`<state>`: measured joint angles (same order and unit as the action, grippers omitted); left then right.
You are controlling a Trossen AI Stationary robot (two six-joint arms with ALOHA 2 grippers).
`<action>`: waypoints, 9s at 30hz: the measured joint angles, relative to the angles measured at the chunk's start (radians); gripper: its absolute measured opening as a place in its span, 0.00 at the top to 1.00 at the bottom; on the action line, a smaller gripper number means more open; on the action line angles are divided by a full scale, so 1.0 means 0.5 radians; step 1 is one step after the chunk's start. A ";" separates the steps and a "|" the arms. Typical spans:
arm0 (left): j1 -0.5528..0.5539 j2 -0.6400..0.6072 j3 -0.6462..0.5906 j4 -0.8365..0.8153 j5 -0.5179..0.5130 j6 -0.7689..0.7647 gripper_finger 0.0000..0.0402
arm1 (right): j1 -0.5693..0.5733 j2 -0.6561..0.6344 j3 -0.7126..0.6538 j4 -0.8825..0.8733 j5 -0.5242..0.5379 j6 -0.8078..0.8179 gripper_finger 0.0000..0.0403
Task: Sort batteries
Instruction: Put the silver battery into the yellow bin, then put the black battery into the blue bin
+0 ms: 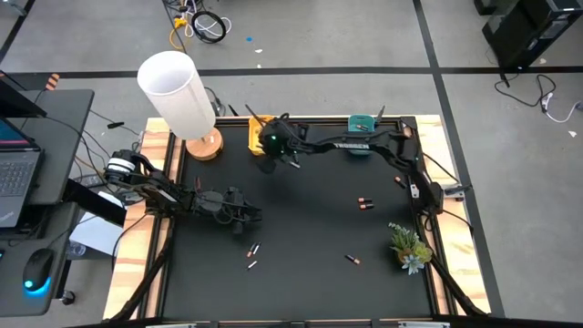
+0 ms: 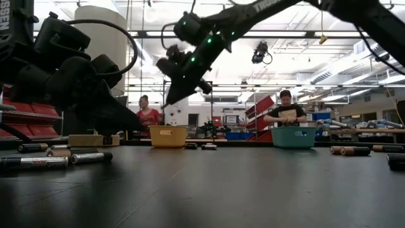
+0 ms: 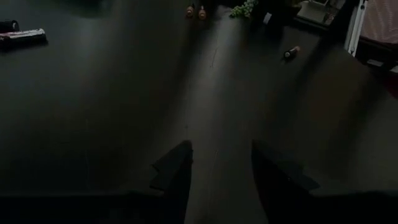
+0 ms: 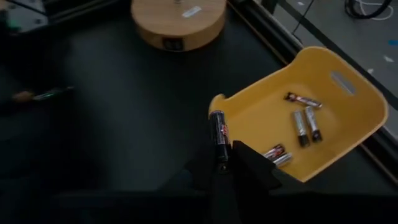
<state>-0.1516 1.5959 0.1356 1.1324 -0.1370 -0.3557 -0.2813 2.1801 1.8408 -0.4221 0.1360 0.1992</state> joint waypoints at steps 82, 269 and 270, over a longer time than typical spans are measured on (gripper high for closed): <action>0.262 -0.464 1.488 -2.895 0.084 0.755 0.67 | 1.969 -0.905 -2.338 1.158 1.517 1.172 0.73; -0.240 -0.689 0.404 -0.697 -0.148 0.079 0.67 | -0.720 -1.361 -1.090 -1.372 -0.109 0.120 0.89; -0.240 -0.689 0.404 -0.692 -0.148 0.085 0.67 | -0.723 -1.361 -1.090 -1.372 -0.112 0.121 0.89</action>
<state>-0.2714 1.2513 0.3374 0.7865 -0.2108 -0.3133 -0.6430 1.4998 1.2961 -1.1079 0.0801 0.2597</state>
